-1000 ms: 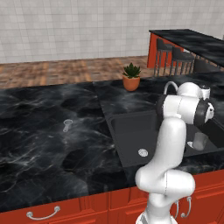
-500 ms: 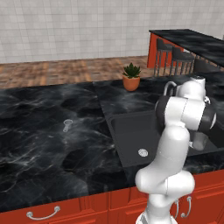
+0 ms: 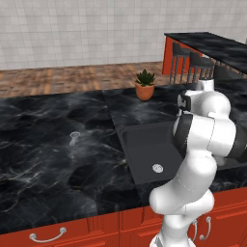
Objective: Move any existing items from the left basin to the right basin for drying. Then move the measuring cup from the counter to the left basin of the sink for washing.
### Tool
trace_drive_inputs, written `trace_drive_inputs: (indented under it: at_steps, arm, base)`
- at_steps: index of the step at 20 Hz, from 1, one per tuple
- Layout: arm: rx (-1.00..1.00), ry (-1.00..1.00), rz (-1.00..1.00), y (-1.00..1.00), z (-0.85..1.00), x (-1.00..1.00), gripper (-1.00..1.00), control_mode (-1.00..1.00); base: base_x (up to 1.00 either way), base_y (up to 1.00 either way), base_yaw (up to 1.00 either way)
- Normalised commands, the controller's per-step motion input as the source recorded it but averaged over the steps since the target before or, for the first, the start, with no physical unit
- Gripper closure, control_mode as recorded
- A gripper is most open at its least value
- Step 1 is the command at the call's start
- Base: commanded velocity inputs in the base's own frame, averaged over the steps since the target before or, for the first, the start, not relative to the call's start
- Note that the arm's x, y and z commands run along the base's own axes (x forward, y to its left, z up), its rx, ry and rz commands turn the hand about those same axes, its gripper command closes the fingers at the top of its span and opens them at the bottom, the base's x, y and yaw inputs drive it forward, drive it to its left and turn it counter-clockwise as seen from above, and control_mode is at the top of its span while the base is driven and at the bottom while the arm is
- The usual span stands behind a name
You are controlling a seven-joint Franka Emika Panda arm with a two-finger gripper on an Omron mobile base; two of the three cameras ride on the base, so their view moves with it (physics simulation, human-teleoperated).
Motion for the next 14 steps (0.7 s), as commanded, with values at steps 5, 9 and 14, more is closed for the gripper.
trace_drive_inputs:
  at_steps: [5,9,14]
  arm:
    - [0.00,0.01,-0.13,0.77,0.19,-0.13,-1.00,-1.00]
    - [0.00,0.00,-0.11,0.81,0.07,-0.03,-1.00,-1.00]
    - [0.00,0.00,-0.05,0.75,0.13,0.00,-1.00,-1.00]
  base:
    - [0.00,0.00,0.00]
    - [0.00,0.00,0.00]
    - [0.00,0.00,0.00]
